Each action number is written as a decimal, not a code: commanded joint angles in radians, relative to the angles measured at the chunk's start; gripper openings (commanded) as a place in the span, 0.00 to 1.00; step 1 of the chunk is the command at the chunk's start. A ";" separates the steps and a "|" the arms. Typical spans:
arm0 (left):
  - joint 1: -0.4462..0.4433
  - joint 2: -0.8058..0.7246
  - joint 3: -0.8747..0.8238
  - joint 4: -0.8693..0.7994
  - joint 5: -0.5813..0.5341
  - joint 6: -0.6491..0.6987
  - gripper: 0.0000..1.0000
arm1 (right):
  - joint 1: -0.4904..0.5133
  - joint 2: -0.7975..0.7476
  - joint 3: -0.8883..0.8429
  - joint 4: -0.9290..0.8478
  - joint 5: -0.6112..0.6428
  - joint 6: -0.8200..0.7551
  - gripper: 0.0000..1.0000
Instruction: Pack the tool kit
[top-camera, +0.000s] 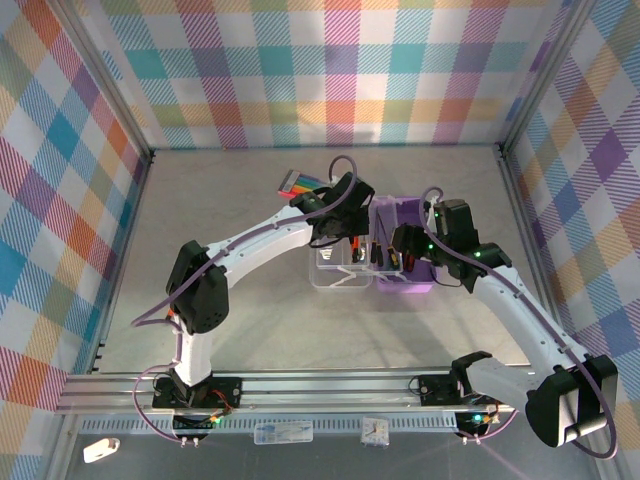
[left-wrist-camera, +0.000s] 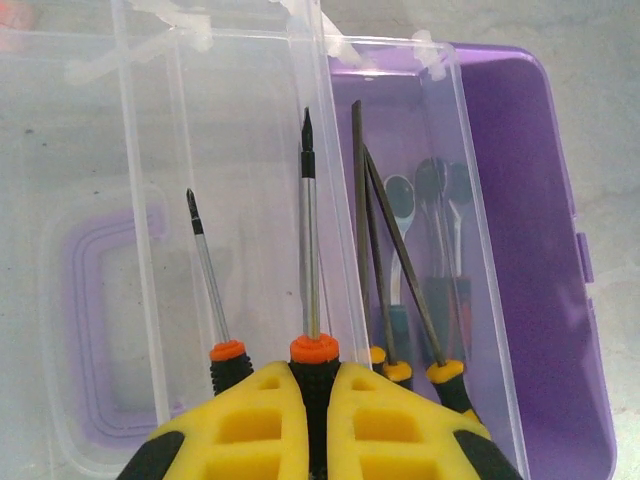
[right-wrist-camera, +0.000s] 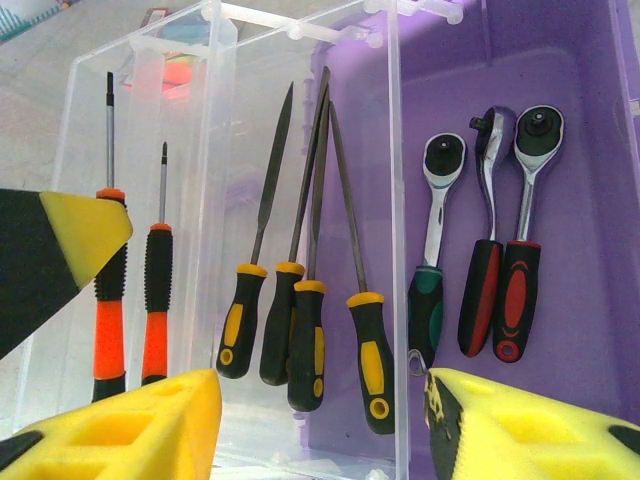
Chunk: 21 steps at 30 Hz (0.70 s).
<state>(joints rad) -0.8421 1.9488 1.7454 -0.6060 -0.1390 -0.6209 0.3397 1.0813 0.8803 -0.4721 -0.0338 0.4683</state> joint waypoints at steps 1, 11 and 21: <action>-0.008 0.030 -0.007 0.048 0.001 -0.049 0.00 | -0.003 -0.012 -0.004 0.007 -0.011 0.007 0.57; -0.008 0.009 -0.029 0.058 -0.015 -0.075 0.12 | -0.004 -0.021 0.003 -0.004 -0.011 0.001 0.57; -0.007 -0.040 -0.023 0.017 -0.012 -0.028 0.31 | -0.003 -0.026 0.017 -0.004 -0.029 0.011 0.57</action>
<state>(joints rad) -0.8421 1.9785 1.7229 -0.5728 -0.1425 -0.6739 0.3397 1.0760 0.8803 -0.4728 -0.0422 0.4683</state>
